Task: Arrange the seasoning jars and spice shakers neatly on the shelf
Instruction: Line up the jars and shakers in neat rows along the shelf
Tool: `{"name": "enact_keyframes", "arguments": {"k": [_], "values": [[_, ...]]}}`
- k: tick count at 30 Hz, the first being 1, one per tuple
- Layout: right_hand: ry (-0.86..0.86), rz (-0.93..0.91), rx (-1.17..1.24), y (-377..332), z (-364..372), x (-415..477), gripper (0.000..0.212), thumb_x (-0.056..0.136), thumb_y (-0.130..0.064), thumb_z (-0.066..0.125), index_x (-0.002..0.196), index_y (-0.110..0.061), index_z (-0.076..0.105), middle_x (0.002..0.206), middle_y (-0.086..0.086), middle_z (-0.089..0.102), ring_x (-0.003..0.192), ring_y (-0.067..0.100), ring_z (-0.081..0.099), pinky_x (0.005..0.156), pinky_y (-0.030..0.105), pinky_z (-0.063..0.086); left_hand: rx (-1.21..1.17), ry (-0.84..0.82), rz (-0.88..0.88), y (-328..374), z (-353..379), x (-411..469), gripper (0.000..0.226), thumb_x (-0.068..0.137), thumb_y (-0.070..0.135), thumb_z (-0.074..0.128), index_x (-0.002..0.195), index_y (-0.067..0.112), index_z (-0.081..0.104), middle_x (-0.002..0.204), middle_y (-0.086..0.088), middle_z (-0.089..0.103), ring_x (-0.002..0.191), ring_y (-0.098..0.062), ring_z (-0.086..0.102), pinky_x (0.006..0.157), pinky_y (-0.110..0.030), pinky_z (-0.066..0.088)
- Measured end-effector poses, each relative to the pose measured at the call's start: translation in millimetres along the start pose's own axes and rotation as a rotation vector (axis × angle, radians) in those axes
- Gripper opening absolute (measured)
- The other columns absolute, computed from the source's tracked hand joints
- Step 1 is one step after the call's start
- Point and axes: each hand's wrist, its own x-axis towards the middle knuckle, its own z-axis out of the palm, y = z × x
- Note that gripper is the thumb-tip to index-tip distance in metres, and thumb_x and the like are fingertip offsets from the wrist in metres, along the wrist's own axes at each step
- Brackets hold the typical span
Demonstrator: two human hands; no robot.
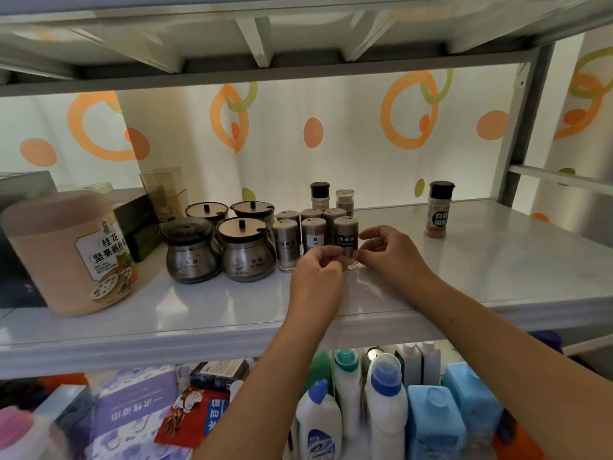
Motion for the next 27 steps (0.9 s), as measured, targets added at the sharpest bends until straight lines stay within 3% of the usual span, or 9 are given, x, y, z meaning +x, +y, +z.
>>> {"name": "enact_keyframes", "arguments": {"k": [3,11,27], "values": [[0.001,-0.007,-0.002,-1.0,-0.1,-0.5,0.035,0.083,-0.017,0.074,0.115,-0.015,0.062,0.095,0.005,0.07,0.089,0.019,0.066,0.086,0.037,0.055,0.0,-0.013,-0.006,0.2,0.0,0.6,0.028,0.086,0.005,0.051,0.091,0.026,0.067,0.101,0.003,0.071,0.102,-0.015,0.064,0.098,-0.04,0.051],[-0.005,0.015,0.06,4.5,1.7,1.9,0.026,0.086,-0.003,0.055,0.105,-0.019,0.064,0.09,0.001,0.071,0.089,0.019,0.069,0.089,0.045,0.056,0.066,-0.055,0.019,-0.7,0.6,-0.1,0.037,0.09,0.008,0.048,0.12,0.02,0.067,0.113,0.006,0.069,0.106,-0.013,0.06,0.099,-0.039,0.049],[-0.037,0.017,0.117,5.5,1.9,0.9,0.032,0.085,0.005,0.049,0.103,-0.016,0.064,0.089,0.002,0.072,0.089,0.021,0.07,0.09,0.044,0.057,0.094,-0.079,0.024,-0.3,0.4,-1.1,0.037,0.09,0.008,0.048,0.119,0.021,0.066,0.113,0.006,0.068,0.11,-0.012,0.059,0.102,-0.038,0.047]]}}
